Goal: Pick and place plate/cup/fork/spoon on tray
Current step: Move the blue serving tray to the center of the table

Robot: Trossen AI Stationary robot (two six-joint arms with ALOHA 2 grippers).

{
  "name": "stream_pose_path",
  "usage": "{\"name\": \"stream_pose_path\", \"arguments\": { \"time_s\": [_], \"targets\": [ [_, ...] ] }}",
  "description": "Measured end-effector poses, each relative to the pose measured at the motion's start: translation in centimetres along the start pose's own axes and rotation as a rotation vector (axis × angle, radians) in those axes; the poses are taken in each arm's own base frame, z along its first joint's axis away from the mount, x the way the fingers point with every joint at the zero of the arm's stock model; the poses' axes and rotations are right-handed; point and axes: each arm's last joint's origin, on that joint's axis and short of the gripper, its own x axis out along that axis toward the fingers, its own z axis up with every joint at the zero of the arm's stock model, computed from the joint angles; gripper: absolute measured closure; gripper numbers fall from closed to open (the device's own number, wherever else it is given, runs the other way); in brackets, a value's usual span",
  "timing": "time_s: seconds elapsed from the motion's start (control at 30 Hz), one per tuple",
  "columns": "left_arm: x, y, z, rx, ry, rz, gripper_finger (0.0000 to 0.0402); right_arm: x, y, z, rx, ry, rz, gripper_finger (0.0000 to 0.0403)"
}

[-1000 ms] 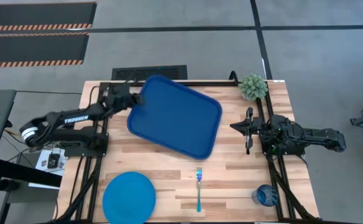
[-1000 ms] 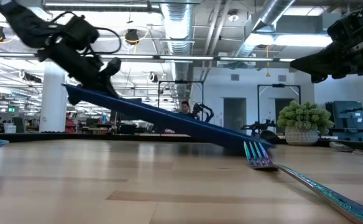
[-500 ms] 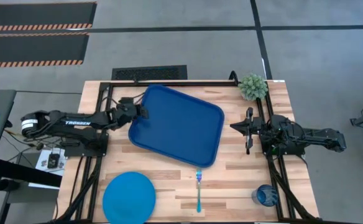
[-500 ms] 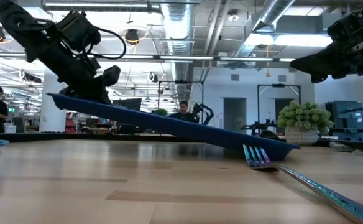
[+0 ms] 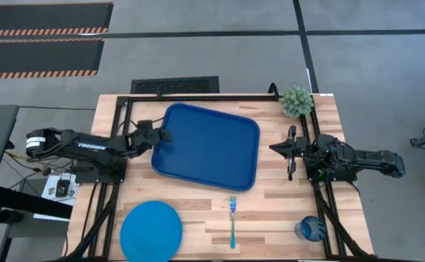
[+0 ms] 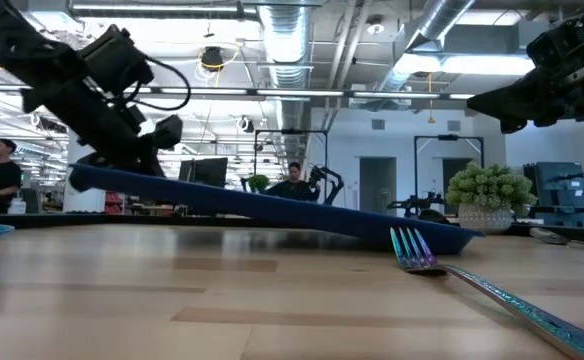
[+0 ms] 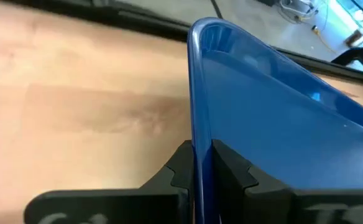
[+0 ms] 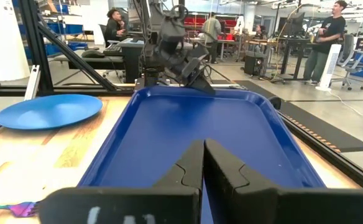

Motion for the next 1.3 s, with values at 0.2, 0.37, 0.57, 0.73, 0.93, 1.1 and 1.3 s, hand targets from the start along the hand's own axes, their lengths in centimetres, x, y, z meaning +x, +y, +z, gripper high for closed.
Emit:
{"name": "stream_pose_path", "arguments": {
  "time_s": [0.2, 0.37, 0.57, 0.73, 0.93, 1.1, 1.3],
  "targets": [
    [-0.7, -0.1, -1.0, -0.046, -0.032, -0.046, 0.0382, 0.0, 0.0, 0.0, 0.0, 0.0, 0.0, 0.037],
    [-1.3, -0.4, -1.7, -0.051, -0.054, -0.059, 0.0382, 0.0, 0.0, 0.0, 0.0, 0.0, 0.0, 0.037],
    [-0.7, -0.4, -3.1, -0.024, -0.03, -0.034, 0.0382, 0.0, 0.0, 0.0, 0.0, 0.0, 0.0, 0.037],
    [0.3, -0.7, -4.2, -0.02, -0.018, -0.039, 0.0382, 0.0, 0.0, 0.0, 0.0, 0.0, 0.0, 0.037],
    [1.1, -1.0, -5.1, 0.04, 0.037, -0.032, 0.0372, 0.0, 0.0, 0.0, 0.0, 0.0, -0.002, 0.037],
    [1.2, -1.0, -5.4, 0.136, 0.09, -0.044, 0.034, 0.0, 0.0, 0.0, 0.0, 0.0, -0.002, 0.037],
    [1.1, -1.2, -5.5, 0.224, 0.15, -0.09, 0.031, 0.0, 0.0, 0.0, 0.004, 0.0, -0.002, 0.037]
  ]
}}
